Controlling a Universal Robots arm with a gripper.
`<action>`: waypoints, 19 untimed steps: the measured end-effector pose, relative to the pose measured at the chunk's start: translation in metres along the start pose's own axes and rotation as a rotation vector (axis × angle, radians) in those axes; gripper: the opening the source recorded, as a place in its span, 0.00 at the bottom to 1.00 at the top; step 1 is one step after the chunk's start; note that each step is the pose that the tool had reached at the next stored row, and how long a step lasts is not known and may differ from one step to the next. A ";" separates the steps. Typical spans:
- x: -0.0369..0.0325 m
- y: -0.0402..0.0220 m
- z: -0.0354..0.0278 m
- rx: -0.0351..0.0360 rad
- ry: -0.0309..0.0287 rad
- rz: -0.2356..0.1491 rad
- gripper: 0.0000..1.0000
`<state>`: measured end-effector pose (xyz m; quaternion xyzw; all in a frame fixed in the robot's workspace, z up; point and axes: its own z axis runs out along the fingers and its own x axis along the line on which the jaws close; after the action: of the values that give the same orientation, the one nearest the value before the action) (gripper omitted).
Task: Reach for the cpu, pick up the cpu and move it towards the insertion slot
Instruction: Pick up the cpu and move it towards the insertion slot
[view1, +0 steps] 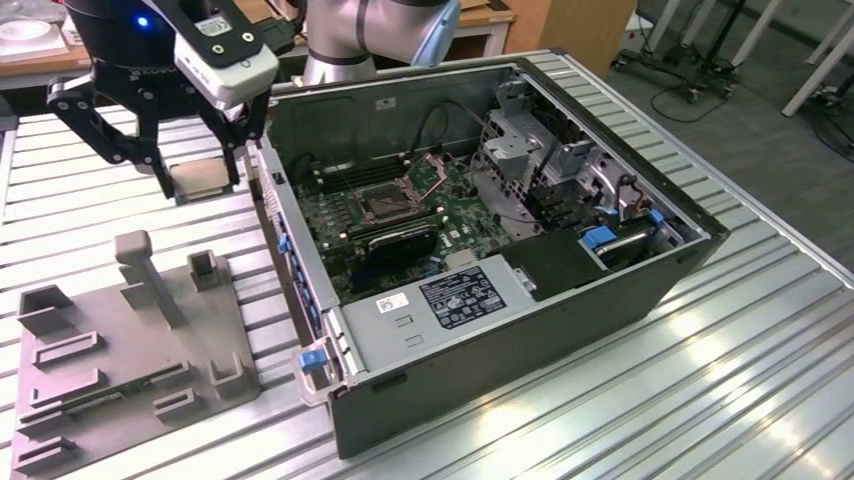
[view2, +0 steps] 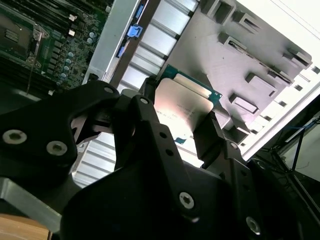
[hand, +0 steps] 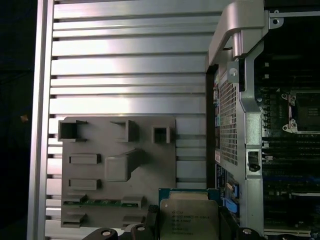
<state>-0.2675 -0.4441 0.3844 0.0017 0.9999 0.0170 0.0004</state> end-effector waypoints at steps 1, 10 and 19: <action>-0.0012 0.0000 0.0000 0.0000 0.0000 0.000 0.55; -0.0114 0.0000 0.0000 0.0000 0.0000 0.000 0.55; -0.0222 0.0001 0.0000 0.0000 0.0000 0.000 0.55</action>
<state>-0.2453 -0.4441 0.3844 0.0017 0.9999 0.0170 0.0004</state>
